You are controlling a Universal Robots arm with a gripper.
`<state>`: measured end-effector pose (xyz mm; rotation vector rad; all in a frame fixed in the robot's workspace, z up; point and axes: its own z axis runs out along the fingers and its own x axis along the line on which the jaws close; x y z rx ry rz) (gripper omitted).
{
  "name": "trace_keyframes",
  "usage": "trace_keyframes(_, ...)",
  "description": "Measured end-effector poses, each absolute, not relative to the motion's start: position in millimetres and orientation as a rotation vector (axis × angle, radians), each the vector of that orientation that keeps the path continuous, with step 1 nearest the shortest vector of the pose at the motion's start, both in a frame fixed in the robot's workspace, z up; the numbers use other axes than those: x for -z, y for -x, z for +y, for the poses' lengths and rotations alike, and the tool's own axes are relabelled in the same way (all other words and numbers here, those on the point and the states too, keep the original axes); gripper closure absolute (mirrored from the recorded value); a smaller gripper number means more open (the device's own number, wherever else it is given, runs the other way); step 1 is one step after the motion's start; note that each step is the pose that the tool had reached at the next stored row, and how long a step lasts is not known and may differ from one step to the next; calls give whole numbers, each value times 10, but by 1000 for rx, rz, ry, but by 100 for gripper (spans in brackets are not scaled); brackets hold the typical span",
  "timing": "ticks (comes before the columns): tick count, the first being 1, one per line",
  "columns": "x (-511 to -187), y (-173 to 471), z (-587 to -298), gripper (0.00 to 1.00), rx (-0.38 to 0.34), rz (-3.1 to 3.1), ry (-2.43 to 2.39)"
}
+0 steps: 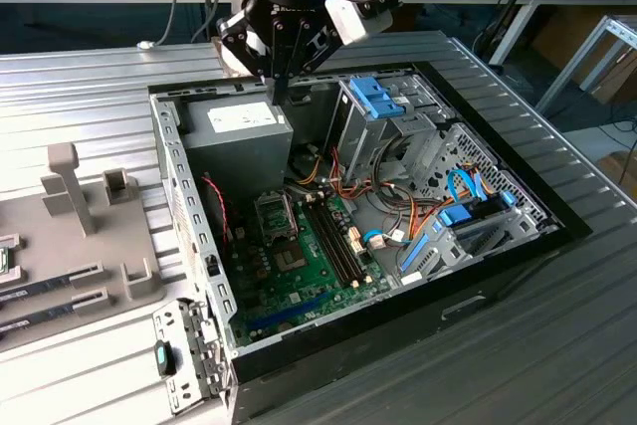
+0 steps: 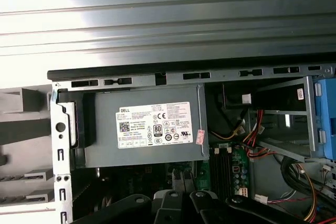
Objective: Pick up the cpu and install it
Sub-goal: 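Reach for the cpu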
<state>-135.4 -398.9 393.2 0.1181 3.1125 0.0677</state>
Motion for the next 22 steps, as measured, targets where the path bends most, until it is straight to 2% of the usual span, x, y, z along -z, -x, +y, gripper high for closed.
trace_keyframes(22, -3931, 1409, -3989, 89, -68, 3112, -118)
